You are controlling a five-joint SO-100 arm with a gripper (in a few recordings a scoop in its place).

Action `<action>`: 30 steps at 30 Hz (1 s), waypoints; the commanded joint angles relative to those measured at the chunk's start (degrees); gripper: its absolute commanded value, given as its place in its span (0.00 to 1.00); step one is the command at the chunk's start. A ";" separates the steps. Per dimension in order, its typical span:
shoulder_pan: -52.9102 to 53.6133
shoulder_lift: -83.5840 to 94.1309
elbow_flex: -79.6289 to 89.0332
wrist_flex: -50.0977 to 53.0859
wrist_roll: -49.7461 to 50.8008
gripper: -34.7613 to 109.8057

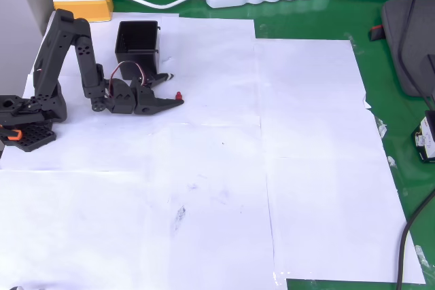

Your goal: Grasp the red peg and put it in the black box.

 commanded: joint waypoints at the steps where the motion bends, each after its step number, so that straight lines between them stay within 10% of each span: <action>1: -0.09 -1.58 -0.26 -0.44 -0.18 0.48; 16: -0.18 -1.58 -0.26 -0.44 -0.70 0.48; 23: -0.35 -1.05 0.53 0.00 -1.14 0.24; 30: -0.35 -0.79 0.53 -0.35 -1.14 0.24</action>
